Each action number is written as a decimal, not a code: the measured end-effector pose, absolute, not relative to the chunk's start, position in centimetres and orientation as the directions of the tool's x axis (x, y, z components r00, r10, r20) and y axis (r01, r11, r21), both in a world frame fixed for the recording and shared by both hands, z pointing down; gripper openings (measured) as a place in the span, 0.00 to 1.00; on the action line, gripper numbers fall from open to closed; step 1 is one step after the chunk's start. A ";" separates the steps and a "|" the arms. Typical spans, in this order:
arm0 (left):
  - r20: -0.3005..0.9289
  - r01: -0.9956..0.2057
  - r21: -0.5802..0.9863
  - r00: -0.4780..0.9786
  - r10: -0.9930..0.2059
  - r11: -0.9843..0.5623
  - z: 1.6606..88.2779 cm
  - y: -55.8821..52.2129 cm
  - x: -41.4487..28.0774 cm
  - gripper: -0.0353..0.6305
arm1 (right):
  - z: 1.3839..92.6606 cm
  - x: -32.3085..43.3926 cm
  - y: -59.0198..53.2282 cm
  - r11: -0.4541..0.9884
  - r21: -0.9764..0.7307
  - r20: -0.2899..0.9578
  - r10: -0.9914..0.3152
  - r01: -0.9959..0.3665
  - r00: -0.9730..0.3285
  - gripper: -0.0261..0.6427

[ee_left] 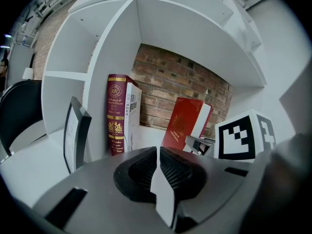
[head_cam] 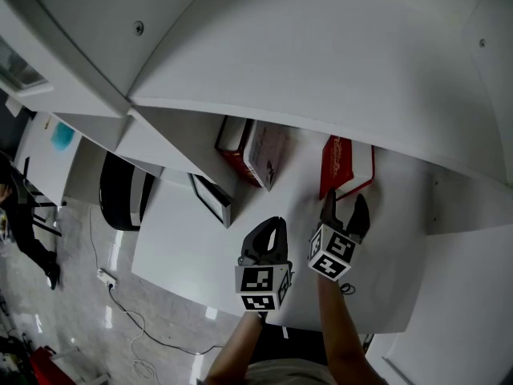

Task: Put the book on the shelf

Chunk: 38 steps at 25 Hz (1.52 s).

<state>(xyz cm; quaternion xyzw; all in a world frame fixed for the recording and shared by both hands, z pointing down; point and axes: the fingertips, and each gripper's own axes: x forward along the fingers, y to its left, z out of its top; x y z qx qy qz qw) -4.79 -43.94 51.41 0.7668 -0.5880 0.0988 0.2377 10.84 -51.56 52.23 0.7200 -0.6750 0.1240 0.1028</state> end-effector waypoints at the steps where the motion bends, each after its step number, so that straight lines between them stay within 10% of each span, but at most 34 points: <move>1: 0.430 -0.949 0.247 0.289 -0.855 -0.197 51.3 -43.9 -4.7 0.10 | 52.0 10.9 -51.2 -0.065 -0.019 0.315 -0.947 -0.998 0.056 0.47; 15: 0.385 -0.947 0.235 0.299 -0.873 -0.221 48.9 -43.1 -3.2 0.10 | 47.6 10.2 -45.2 0.037 -0.055 0.274 -0.960 -0.998 -0.050 0.08; 38: 0.317 -0.945 0.206 0.309 -0.897 -0.253 45.6 -41.1 -1.0 0.10 | 45.3 9.3 -40.4 0.118 -0.147 0.279 -0.948 -0.982 -0.155 0.07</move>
